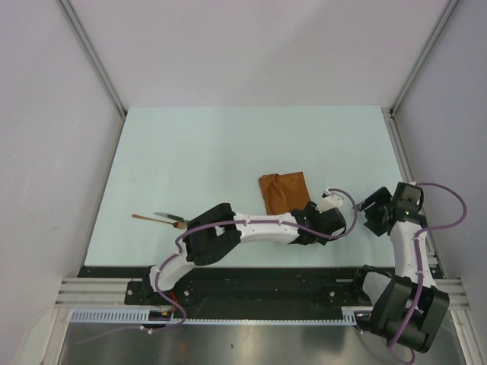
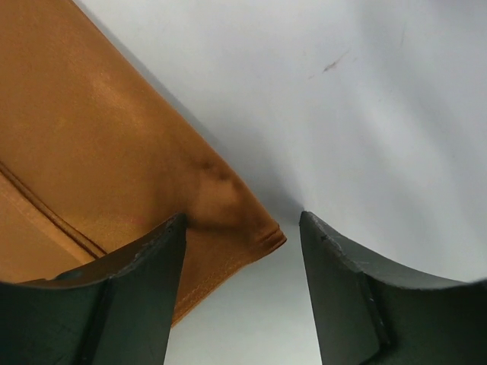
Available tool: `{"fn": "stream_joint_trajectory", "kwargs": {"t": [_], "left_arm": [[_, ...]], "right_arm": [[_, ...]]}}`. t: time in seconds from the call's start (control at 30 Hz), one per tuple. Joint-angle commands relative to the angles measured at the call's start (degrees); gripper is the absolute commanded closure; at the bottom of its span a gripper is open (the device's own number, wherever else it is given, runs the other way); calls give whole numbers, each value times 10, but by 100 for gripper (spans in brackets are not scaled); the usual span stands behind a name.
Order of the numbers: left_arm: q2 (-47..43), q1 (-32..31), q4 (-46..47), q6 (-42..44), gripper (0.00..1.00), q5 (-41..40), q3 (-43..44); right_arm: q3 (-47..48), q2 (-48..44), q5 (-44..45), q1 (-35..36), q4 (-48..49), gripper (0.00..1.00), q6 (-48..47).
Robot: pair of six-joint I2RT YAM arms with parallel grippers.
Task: Fold the napkin into a case and place the utensils inside
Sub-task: Pick up the 2/3-rectangle-folded napkin at the center of the board.
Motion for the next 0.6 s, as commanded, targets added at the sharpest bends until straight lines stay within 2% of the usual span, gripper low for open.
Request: {"fn": "stream_joint_trajectory", "kwargs": {"t": [0.0, 0.13, 0.17, 0.2, 0.3, 0.37, 0.4, 0.47, 0.57], "left_arm": [[9, -1, -9, 9, 35, -13, 29], [15, 0, -14, 7, 43, -14, 28], [17, 0, -16, 7, 48, -16, 29], [16, -1, -18, 5, 60, -17, 29], [-1, 0, -26, -5, 74, -23, 16], [-18, 1, -16, -8, 77, -22, -12], [-35, 1, -10, -10, 83, -21, -23], [-54, 2, 6, -13, 87, -13, -56], [-94, 5, 29, -19, 93, -1, -102]], "right_arm": [[15, 10, -28, 7, 16, 29, -26], [18, 26, -27, 45, 29, 29, -38], [16, 31, -32, 54, 46, 29, -46], [10, 42, -48, 64, 57, 29, -49], [2, 78, -112, 72, 99, 29, -59], [-4, 99, -141, 76, 136, 29, -64], [-4, 107, -162, 78, 145, 28, -68], [-1, 134, -182, 84, 176, 27, -71], [2, 163, -209, 105, 223, 22, -66]]}}
